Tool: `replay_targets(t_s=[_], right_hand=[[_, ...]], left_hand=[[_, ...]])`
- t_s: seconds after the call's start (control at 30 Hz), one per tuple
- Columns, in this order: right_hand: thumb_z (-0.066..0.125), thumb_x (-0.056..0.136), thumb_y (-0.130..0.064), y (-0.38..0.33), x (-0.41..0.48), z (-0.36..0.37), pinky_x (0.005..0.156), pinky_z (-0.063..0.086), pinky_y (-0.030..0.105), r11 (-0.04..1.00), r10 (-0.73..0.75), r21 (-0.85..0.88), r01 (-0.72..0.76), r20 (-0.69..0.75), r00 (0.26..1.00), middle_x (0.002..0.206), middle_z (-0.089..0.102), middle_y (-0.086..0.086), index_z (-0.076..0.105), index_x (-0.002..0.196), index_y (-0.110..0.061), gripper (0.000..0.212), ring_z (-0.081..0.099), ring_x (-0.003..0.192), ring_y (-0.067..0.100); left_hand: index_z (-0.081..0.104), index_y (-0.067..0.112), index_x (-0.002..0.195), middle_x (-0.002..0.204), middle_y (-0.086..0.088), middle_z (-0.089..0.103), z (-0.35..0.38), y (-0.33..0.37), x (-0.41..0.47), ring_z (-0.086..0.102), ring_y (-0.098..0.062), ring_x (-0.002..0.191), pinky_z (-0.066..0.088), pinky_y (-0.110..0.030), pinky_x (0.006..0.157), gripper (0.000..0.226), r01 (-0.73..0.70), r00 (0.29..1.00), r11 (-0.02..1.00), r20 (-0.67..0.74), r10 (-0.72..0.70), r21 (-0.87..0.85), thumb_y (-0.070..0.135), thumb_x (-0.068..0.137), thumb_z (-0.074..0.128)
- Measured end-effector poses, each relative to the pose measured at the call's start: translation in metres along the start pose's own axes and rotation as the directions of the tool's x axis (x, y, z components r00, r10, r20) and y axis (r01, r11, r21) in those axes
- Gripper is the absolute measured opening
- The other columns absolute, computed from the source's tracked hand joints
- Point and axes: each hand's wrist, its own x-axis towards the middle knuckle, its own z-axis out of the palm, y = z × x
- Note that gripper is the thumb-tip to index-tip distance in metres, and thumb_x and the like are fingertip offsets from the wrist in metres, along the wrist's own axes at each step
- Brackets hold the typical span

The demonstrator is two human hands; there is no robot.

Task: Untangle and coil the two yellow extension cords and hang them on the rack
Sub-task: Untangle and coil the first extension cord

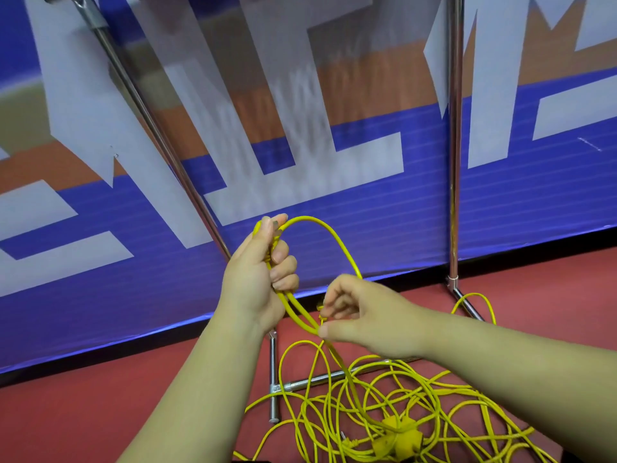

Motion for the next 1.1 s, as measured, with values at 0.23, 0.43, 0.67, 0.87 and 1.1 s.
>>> replay_targets(t_s=[0.23, 0.43, 0.67, 0.87, 1.1], right_hand=[[0.078, 0.075, -0.041, -0.003, 0.007, -0.001, 0.081, 0.052, 0.034, 0.978, -0.119, -0.195, 0.078, -0.209, 0.971, 0.089, 0.067, -0.008, 0.057, 0.092, -0.030, 0.030, 0.063, 0.083, 0.006], [0.072, 0.085, -0.040, -0.032, 0.012, -0.046, 0.100, 0.039, 0.027, 0.927, -0.194, -0.371, 0.057, -0.345, 0.918, 0.127, 0.055, -0.014, 0.049, 0.126, -0.028, 0.048, 0.049, 0.120, 0.005], [0.067, 0.094, -0.017, -0.033, 0.009, -0.053, 0.059, 0.042, 0.034, 0.999, -0.052, 0.005, 0.054, -0.223, 0.973, 0.064, 0.065, -0.004, 0.070, 0.093, -0.011, 0.006, 0.050, 0.056, 0.015], [0.070, 0.091, -0.014, -0.039, 0.013, -0.055, 0.058, 0.037, 0.036, 0.974, 0.028, 0.215, 0.070, -0.421, 0.906, 0.063, 0.063, -0.001, 0.071, 0.089, -0.011, 0.004, 0.045, 0.054, 0.018], [0.060, 0.099, -0.017, -0.050, 0.015, -0.083, 0.058, 0.045, 0.024, 0.786, 0.228, 0.595, 0.167, -0.530, 0.817, 0.069, 0.055, 0.001, 0.064, 0.092, -0.015, 0.008, 0.044, 0.051, 0.006]], left_hand=[[0.057, 0.018, 0.105, 0.061, 0.003, 0.033, -0.003, 0.007, -0.004, 0.021, -0.006, 0.044, 0.016, -0.017, 0.038, 0.027, 0.019, 1.000, 0.992, -0.004, -0.019, 0.122, 0.044, 0.099, 0.052], [0.041, 0.019, 0.090, 0.059, -0.001, 0.030, -0.009, 0.005, -0.015, 0.022, -0.008, 0.043, 0.014, -0.018, 0.041, 0.028, 0.074, 0.953, 0.918, 0.243, -0.180, 0.389, 0.042, 0.092, 0.057], [0.051, 0.013, 0.102, 0.066, -0.010, 0.053, -0.011, -0.002, -0.010, 0.039, -0.018, 0.047, 0.037, -0.027, 0.048, 0.033, -0.012, 0.969, 0.883, 0.224, -0.106, 0.470, 0.044, 0.090, 0.057], [0.061, 0.013, 0.114, 0.087, -0.011, 0.071, -0.012, -0.012, -0.007, 0.070, -0.027, 0.077, 0.056, -0.044, 0.081, 0.038, 0.013, 0.977, 0.853, 0.176, -0.123, 0.521, 0.045, 0.095, 0.053], [0.059, 0.011, 0.112, 0.093, -0.014, 0.074, -0.018, -0.030, 0.002, 0.074, -0.028, 0.088, 0.056, -0.046, 0.087, 0.032, 0.130, 0.986, 0.898, 0.038, -0.160, 0.421, 0.037, 0.106, 0.040]])
